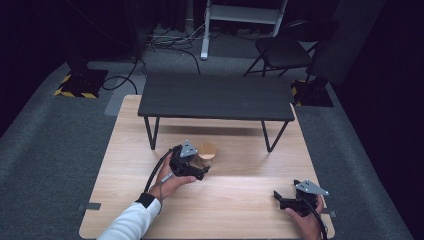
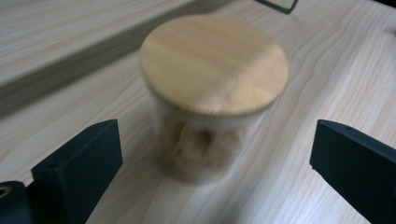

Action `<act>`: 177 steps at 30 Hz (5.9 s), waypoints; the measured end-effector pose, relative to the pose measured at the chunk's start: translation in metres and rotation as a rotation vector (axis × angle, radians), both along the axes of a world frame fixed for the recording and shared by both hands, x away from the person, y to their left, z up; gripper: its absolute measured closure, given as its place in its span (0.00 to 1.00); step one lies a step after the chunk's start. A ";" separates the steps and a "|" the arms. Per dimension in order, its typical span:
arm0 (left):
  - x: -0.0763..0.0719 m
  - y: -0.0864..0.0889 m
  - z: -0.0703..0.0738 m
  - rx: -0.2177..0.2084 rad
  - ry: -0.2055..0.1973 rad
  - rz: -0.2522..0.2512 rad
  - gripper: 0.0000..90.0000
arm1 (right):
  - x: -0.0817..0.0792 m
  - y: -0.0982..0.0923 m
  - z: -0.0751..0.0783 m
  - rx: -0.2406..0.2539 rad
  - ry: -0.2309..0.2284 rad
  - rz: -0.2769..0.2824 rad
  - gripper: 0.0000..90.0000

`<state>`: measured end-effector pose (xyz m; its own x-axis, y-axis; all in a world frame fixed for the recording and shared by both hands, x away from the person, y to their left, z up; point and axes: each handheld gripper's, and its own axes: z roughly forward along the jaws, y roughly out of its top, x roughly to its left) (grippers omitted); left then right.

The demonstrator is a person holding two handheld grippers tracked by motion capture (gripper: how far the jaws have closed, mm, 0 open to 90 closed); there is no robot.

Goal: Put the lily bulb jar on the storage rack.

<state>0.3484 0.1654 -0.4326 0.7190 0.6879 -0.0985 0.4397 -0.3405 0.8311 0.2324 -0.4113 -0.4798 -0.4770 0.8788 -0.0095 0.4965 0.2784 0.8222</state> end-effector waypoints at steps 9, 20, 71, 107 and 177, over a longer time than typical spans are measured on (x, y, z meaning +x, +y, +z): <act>0.012 -0.026 0.000 0.040 -0.041 0.008 0.04 | 0.000 0.000 0.000 0.000 0.000 0.001 0.00; 0.011 -0.033 -0.008 0.047 -0.139 0.004 0.26 | 0.000 -0.001 0.000 0.000 0.000 0.001 0.00; 0.043 -0.011 0.186 -0.064 -0.155 -0.071 0.27 | 0.000 0.000 0.000 0.000 0.000 -0.004 0.00; 0.075 -0.035 0.178 -0.057 -0.235 0.011 0.26 | 0.000 0.000 0.000 -0.001 0.001 -0.003 0.00; -0.079 0.013 0.046 -0.045 -0.247 0.094 0.01 | 0.000 0.000 0.000 0.000 0.000 -0.003 0.00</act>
<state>0.2698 0.1789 -0.3863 0.6585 0.7515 0.0403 0.2491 -0.2681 0.9306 0.2324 -0.4114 -0.4799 -0.4740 0.8805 -0.0095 0.4974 0.2766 0.8223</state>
